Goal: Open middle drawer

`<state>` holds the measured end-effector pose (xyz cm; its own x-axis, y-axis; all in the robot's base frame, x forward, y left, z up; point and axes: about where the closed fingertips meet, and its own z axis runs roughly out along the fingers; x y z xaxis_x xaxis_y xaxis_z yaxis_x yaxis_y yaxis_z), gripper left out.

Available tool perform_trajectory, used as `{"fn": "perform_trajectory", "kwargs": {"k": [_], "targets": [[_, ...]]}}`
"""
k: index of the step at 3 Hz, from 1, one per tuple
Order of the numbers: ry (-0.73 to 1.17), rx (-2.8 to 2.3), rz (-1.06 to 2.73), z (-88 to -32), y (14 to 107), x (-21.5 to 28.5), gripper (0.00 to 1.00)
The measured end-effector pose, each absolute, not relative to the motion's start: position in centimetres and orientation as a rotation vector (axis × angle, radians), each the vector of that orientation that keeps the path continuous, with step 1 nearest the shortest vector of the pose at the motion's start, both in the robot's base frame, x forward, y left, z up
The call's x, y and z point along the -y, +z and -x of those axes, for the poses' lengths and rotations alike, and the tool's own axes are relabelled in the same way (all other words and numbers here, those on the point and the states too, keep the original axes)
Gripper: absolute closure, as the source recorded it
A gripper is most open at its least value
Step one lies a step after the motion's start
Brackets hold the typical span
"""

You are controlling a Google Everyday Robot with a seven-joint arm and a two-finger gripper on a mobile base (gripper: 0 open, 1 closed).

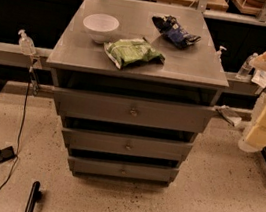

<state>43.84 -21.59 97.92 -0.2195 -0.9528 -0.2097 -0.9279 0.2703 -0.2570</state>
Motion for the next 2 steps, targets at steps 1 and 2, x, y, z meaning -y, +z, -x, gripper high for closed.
{"fn": "perform_trajectory", "kwargs": {"k": [1,2], "targets": [[-0.109,-2.223,1.719,-43.84,97.92,21.58,0.0],[-0.084,-2.197,1.742,-44.82,97.16,21.23,0.0]]}}
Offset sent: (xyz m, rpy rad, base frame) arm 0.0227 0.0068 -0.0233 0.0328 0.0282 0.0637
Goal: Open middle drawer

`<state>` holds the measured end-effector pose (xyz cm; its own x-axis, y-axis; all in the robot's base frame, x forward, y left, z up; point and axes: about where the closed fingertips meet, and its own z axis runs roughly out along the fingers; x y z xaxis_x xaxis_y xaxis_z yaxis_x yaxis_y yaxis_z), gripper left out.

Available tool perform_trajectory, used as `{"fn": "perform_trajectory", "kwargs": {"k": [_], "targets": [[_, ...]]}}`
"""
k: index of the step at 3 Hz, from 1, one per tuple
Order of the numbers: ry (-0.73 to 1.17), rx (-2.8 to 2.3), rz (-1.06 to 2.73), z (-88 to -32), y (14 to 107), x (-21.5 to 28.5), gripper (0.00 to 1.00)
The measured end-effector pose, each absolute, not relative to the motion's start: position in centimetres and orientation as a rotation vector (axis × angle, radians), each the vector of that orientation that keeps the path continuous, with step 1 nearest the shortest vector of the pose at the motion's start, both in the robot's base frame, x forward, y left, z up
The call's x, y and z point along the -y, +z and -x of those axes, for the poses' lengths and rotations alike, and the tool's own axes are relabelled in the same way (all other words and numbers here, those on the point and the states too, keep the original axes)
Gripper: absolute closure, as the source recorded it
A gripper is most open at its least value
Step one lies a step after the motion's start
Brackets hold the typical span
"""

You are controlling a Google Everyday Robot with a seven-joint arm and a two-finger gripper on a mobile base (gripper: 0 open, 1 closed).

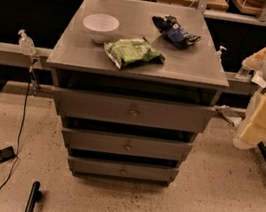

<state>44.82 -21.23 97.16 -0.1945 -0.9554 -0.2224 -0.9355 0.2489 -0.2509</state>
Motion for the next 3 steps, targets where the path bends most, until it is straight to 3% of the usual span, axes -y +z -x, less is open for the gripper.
{"fn": "perform_trajectory", "kwargs": {"k": [2,3], "targets": [[0.177,-2.138,1.698,-43.9,84.7,16.0,0.0],[0.157,-2.129,1.674,-44.3,82.6,15.4,0.0]]}}
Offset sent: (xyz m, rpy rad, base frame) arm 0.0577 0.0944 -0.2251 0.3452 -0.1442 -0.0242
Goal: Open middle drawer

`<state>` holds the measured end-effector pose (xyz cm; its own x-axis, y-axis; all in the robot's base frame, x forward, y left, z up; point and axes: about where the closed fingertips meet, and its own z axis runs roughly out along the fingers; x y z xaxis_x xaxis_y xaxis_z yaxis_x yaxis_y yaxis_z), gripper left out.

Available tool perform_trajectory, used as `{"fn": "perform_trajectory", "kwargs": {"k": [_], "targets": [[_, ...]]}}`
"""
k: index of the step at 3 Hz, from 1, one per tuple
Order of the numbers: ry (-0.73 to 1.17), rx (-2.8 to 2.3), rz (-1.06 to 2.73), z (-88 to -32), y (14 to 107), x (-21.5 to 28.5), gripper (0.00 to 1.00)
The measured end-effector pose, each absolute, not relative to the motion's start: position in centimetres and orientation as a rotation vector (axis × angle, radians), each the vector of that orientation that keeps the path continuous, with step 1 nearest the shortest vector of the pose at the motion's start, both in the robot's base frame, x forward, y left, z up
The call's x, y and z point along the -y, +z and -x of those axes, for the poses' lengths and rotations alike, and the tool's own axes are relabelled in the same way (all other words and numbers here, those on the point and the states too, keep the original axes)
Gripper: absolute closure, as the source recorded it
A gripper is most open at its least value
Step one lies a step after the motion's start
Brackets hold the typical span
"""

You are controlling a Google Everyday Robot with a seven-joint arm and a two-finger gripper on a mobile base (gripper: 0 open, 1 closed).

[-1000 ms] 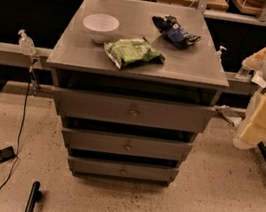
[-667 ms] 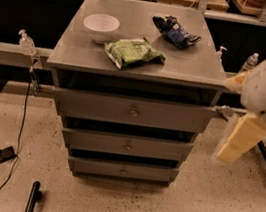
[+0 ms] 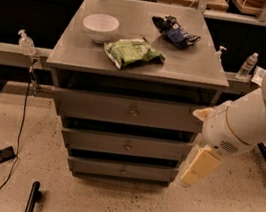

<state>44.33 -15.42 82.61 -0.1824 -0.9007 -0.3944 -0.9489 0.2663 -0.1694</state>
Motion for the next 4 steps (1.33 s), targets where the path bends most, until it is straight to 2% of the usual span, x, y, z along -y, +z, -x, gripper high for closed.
{"fn": "perform_trajectory", "kwargs": {"k": [1,2,3,4], "targets": [[0.178,-2.125,1.653,-45.5,81.4,15.5,0.0],[0.259,-2.1,1.613,-47.1,76.2,15.6,0.0],[0.344,-1.998,1.51,-51.3,66.0,15.2,0.0],[0.345,-1.996,1.517,-51.3,65.9,15.2,0.0]]}}
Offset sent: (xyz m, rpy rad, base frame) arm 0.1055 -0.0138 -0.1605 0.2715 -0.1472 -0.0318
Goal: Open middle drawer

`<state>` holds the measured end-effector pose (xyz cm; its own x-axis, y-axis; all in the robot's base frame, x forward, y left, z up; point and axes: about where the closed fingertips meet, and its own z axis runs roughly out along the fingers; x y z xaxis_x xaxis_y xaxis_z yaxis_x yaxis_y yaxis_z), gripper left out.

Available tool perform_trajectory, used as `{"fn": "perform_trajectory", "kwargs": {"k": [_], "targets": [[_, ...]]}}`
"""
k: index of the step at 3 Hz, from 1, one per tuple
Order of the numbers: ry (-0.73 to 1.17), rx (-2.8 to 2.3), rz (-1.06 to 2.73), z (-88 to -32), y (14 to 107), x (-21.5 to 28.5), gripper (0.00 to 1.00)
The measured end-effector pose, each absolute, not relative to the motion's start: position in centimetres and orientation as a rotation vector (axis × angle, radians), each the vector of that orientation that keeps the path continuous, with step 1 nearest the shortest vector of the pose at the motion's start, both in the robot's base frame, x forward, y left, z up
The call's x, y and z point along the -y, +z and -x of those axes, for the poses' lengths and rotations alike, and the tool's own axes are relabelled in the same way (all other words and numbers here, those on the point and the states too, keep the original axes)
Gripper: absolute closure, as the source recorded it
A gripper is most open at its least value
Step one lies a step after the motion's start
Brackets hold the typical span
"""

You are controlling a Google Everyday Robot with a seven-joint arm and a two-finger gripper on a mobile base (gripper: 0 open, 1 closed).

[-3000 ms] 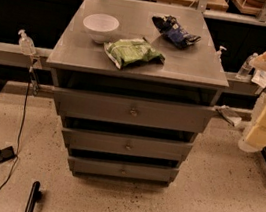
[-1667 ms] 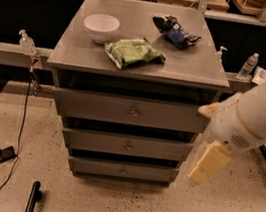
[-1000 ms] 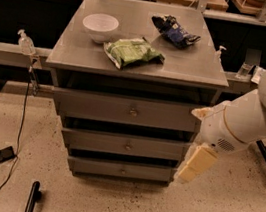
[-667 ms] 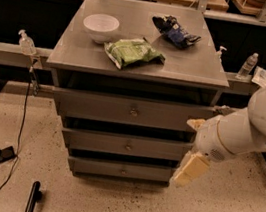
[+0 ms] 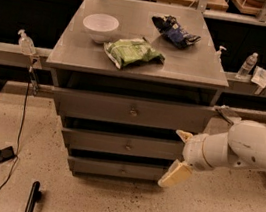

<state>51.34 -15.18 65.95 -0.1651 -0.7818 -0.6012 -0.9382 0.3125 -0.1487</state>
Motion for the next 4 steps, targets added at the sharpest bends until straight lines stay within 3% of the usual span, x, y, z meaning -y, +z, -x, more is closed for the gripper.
{"fn": "perform_trajectory", "kwargs": {"k": [1,3,4], "targets": [[0.35,-1.976,1.533,-52.4,63.9,15.3,0.0],[0.112,-2.11,1.621,-56.3,52.0,15.9,0.0],[0.026,-2.072,1.608,-59.1,52.0,14.8,0.0]]}}
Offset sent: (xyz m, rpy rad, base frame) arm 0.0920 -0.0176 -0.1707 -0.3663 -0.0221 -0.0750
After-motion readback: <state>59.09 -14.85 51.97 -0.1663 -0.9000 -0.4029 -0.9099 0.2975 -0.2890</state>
